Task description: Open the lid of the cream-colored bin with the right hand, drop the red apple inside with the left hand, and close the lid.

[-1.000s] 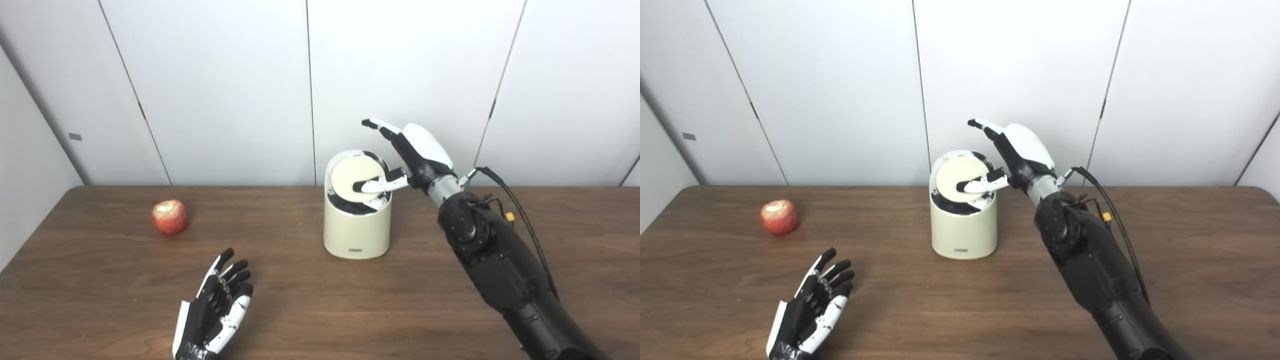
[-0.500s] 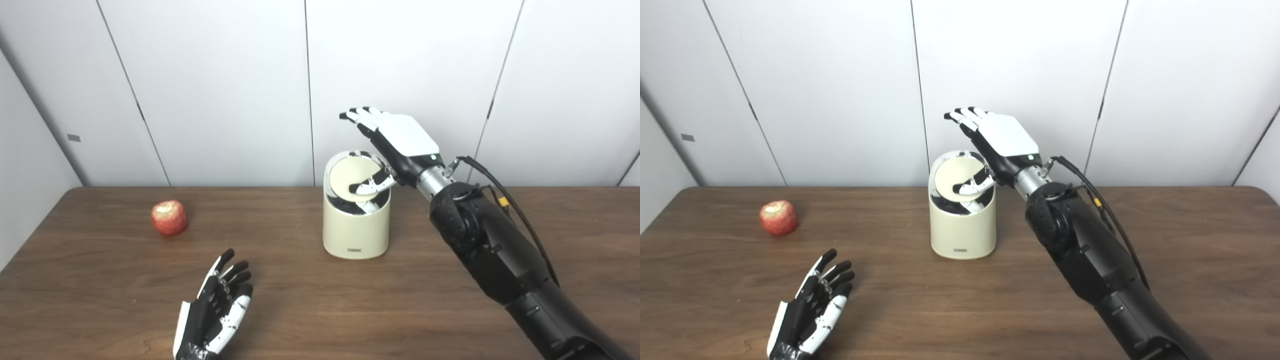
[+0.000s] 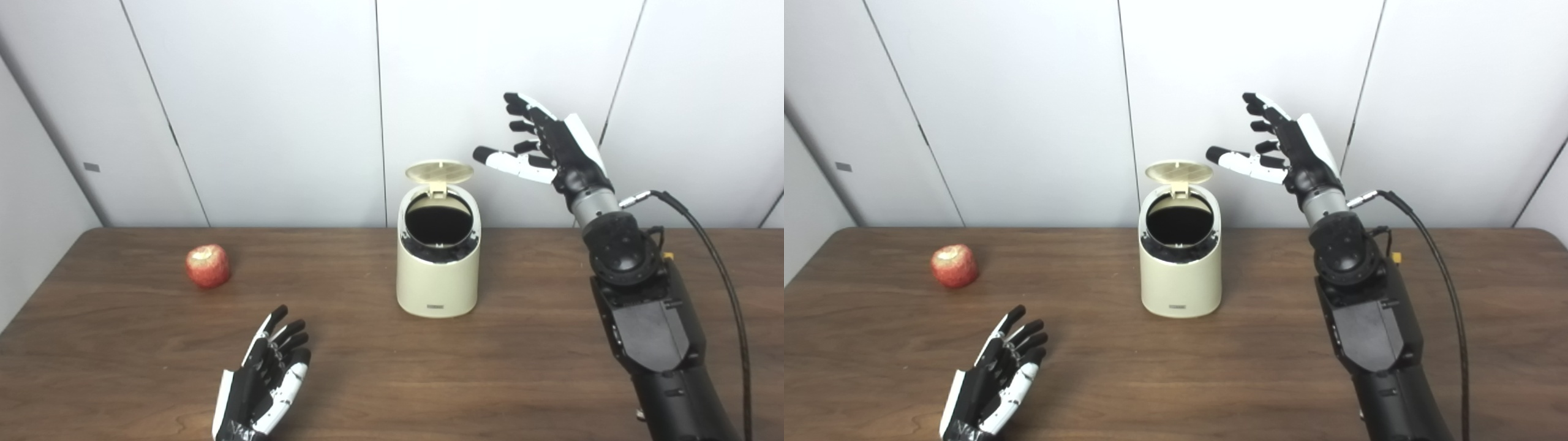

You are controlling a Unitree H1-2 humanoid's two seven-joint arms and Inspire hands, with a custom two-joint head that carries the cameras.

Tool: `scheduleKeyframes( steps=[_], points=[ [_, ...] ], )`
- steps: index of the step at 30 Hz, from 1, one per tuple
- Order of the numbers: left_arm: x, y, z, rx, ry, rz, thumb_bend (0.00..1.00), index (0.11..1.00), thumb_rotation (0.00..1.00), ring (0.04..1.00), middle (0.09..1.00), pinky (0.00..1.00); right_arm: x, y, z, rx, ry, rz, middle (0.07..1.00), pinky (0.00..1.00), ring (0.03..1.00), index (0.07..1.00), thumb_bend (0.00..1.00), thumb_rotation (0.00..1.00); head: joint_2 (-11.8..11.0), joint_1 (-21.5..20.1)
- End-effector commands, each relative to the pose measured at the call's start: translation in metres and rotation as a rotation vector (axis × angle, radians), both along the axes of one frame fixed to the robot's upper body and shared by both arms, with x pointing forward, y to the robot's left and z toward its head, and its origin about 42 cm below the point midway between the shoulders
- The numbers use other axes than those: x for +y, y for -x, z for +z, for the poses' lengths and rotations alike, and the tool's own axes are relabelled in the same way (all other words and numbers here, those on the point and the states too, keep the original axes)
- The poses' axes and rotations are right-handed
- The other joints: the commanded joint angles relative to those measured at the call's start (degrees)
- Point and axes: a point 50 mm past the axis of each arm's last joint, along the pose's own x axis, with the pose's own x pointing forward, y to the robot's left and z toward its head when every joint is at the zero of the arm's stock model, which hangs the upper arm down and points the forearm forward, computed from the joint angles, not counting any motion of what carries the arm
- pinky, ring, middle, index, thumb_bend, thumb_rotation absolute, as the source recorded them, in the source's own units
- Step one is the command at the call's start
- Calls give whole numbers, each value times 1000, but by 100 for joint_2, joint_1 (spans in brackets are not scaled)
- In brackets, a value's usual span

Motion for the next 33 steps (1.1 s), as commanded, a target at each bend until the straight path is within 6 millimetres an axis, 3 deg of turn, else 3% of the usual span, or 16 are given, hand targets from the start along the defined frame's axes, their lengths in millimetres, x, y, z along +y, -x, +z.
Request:
scheduleKeyframes(
  steps=[1,5,9,12,17,23,28,33],
  points=[
    [-3,15,-23,84,18,3,476,944,355,810,835,795,-5,9,23,-73,-46,8,896,661,836,888,665,535,-2,-11],
    [-2,15,-23,81,25,4,483,941,343,811,835,797,-19,28,4,-52,-83,1,894,751,864,866,582,489,8,-7],
    [-1,15,-22,79,20,6,482,942,351,809,836,795,-36,47,-29,-3,10,-23,864,763,820,862,502,489,35,-15],
    [0,16,-21,81,20,10,478,938,351,809,834,796,-46,63,-55,40,22,-21,920,808,865,869,515,542,53,-21],
    [3,16,-19,82,10,11,488,934,346,807,834,795,-49,93,-86,129,-86,-12,903,785,868,892,523,698,83,-77],
    [5,15,-18,77,15,3,489,930,341,811,835,795,-41,123,-112,175,-221,3,919,808,895,905,395,732,113,-139],
    [5,15,-18,73,8,3,483,925,338,808,832,796,-41,136,-128,189,-246,-5,946,846,927,929,382,875,113,-139],
    [6,16,-14,69,-1,5,466,915,336,799,828,780,-50,142,-143,200,-301,-24,964,901,951,945,394,926,207,-17]
  ],
)
